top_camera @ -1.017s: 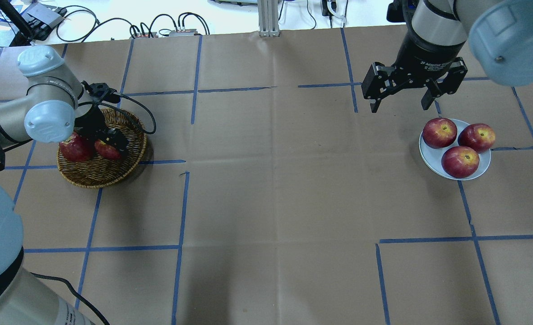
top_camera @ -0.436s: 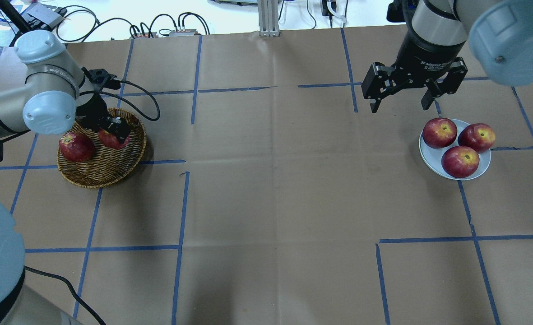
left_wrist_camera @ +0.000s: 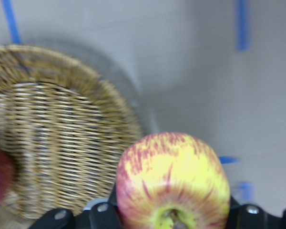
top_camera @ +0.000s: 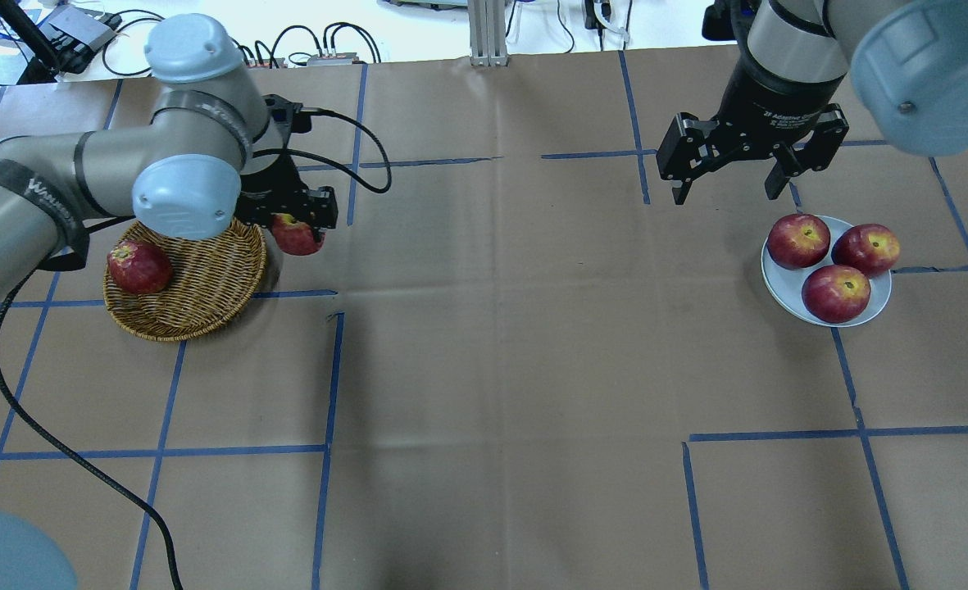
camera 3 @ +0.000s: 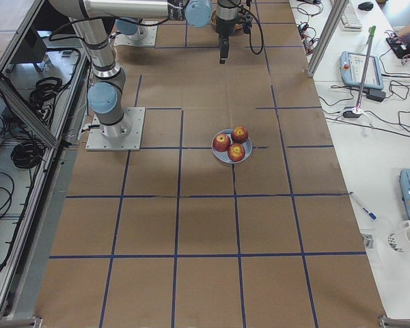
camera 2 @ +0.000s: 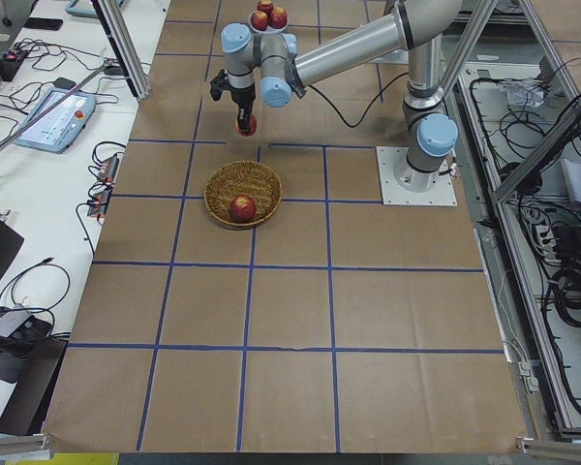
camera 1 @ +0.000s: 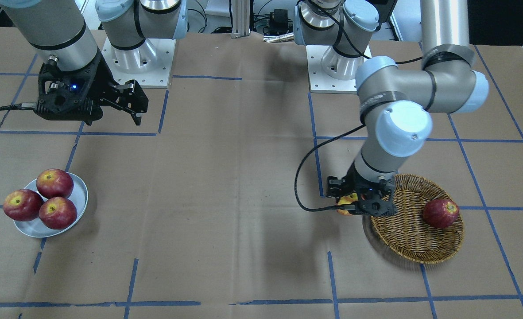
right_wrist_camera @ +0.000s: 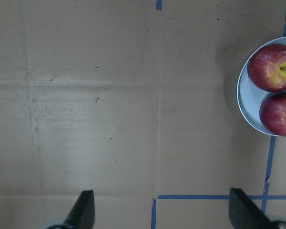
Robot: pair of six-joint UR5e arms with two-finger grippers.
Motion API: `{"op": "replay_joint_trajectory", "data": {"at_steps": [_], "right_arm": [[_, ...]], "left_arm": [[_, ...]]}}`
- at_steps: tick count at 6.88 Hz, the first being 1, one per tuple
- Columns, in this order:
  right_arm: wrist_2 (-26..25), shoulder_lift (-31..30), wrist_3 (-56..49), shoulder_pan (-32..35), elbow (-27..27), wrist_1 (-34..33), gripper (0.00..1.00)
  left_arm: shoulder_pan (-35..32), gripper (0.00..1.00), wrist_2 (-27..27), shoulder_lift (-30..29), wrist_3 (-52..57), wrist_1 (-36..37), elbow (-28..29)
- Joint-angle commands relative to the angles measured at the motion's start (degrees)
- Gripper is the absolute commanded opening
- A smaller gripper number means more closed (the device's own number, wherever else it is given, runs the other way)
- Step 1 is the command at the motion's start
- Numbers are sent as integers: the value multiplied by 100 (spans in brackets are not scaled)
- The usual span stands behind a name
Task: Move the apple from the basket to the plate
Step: 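Carry the apple with the left gripper toward table center while right arm reaches over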
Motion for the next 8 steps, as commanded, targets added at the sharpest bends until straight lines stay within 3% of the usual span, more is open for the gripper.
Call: {"op": "replay_joint_trajectory", "data": {"at_steps": [1, 4, 8], "right_arm": [[0, 1, 0, 0, 0, 0, 100], [0, 1, 0, 0, 0, 9, 100], [0, 1, 0, 0, 0, 9, 100]], "left_arm": [[-1170, 58, -23, -140, -1840, 29, 48], [-2129, 58, -94, -974, -2977, 64, 600], [-2246, 59, -102, -1521, -2919, 583, 716]]}}
